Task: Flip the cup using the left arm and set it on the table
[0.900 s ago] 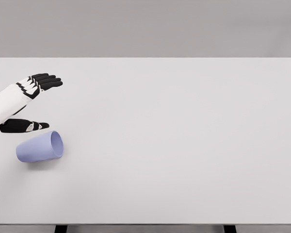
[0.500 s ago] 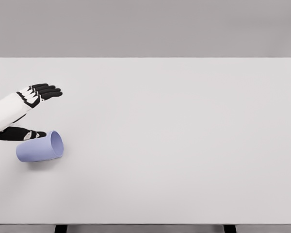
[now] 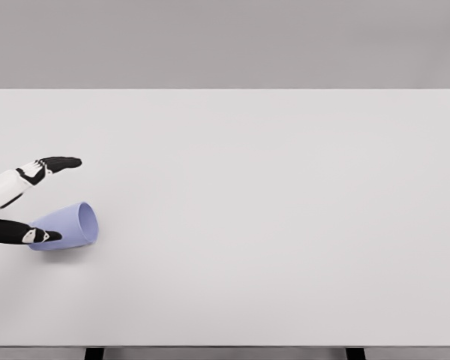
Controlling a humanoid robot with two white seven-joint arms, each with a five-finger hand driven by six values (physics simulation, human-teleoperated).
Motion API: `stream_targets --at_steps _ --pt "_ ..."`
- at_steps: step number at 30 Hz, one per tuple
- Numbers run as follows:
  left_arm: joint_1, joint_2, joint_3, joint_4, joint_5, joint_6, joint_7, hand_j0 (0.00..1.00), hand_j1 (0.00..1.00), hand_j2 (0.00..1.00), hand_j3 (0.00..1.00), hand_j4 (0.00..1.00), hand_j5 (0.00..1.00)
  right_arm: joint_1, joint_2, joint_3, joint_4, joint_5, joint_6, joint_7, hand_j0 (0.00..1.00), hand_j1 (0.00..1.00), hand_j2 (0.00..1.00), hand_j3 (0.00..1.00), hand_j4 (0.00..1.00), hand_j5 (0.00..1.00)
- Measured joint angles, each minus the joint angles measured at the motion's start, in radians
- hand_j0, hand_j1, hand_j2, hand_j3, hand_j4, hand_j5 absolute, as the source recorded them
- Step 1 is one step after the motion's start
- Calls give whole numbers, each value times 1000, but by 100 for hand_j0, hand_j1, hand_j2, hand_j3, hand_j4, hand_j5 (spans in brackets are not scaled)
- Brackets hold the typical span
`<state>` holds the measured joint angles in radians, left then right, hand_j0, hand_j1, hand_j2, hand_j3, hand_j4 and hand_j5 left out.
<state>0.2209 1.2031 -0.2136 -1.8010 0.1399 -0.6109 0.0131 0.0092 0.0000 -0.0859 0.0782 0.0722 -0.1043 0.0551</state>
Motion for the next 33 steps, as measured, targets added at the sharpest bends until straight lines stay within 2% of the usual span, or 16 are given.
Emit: stream_targets --at_steps 3,6,12,18,27,33 --pt "25 6 -11 -1 32 0 0 100 100 100 100 100 100 0 0 0 0 0 0 0 100 100 100 100 100 100" --pt "21 9 -32 -1 43 7 -2 100 100 100 100 100 100 0 0 0 0 0 0 0 100 100 100 100 100 100" --pt "17 -1 -71 -2 51 112 -6 100 100 100 100 100 100 0 0 0 0 0 0 0 100 100 100 100 100 100" --pt "11 -26 -80 -3 56 236 -7 100 100 100 100 100 100 0 0 0 0 0 0 0 100 100 100 100 100 100" --pt "12 -60 -101 -3 62 294 -10 100 100 100 100 100 100 0 0 0 0 0 0 0 100 100 100 100 100 100" --pt "5 -60 -109 -4 63 313 -45 100 100 100 100 100 100 0 0 0 0 0 0 0 100 100 100 100 100 100"
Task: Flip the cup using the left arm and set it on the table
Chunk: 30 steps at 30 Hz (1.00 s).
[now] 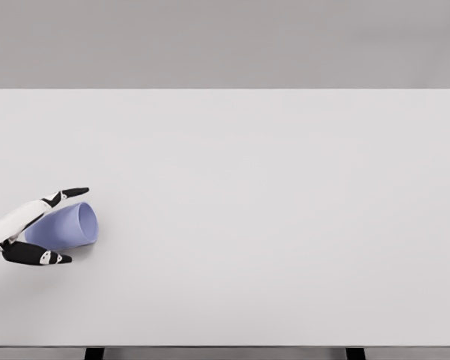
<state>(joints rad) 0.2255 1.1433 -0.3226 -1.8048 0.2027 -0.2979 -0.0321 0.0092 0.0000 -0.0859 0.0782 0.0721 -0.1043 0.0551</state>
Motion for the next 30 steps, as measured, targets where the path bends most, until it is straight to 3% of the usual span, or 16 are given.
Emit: stream_targets --at_steps 16,20,30 --pt "-52 -16 -6 0 2 81 -20 100 100 100 100 100 100 0 0 0 0 0 0 0 100 100 100 100 100 100" --pt "-115 -38 -36 0 3 112 -20 100 100 100 100 100 100 0 0 0 0 0 0 0 100 100 100 100 100 100" --pt "-129 -66 -80 -1 5 155 -15 100 100 100 100 100 100 0 0 0 0 0 0 0 100 100 100 100 100 100"
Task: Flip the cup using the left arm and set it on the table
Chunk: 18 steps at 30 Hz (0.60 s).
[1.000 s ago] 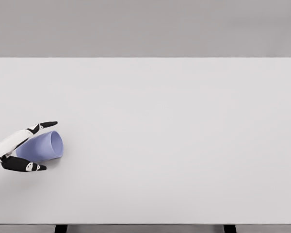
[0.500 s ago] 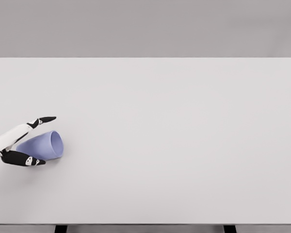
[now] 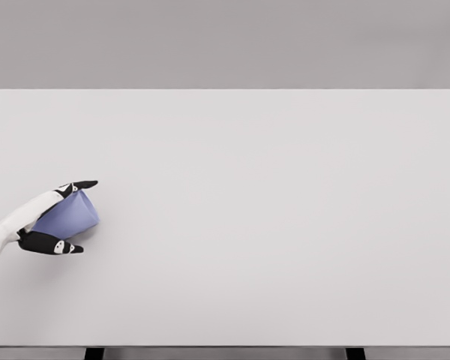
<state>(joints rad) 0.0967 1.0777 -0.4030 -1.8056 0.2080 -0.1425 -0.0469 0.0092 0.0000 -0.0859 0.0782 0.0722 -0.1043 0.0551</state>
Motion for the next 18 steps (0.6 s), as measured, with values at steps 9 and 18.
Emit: stream_targets --at_steps 9,18 --pt "-49 -3 -4 2 57 69 1 100 100 100 100 100 100 0 0 0 0 0 0 0 100 100 100 100 100 100" --pt "-61 -12 -5 2 113 154 1 100 100 100 100 100 100 0 0 0 0 0 0 0 100 100 100 100 100 100"
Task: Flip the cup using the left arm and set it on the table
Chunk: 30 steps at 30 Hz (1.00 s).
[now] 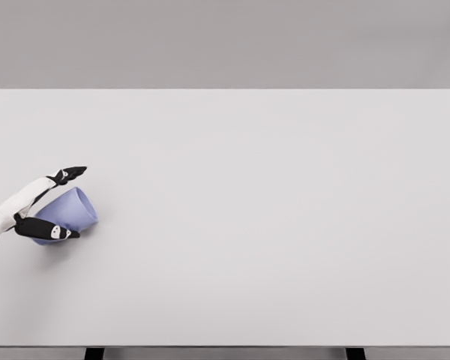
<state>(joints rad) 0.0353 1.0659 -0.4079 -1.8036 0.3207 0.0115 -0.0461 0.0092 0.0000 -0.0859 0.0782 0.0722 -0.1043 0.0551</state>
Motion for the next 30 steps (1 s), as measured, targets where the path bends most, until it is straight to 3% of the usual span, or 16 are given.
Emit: stream_targets --at_steps 19,30 --pt "-23 -28 0 0 36 120 1 100 100 100 100 100 100 0 0 0 0 0 0 0 100 100 100 100 100 100" --pt "-54 -45 1 0 102 160 1 100 100 100 100 100 100 0 0 0 0 0 0 0 100 100 100 100 100 100"
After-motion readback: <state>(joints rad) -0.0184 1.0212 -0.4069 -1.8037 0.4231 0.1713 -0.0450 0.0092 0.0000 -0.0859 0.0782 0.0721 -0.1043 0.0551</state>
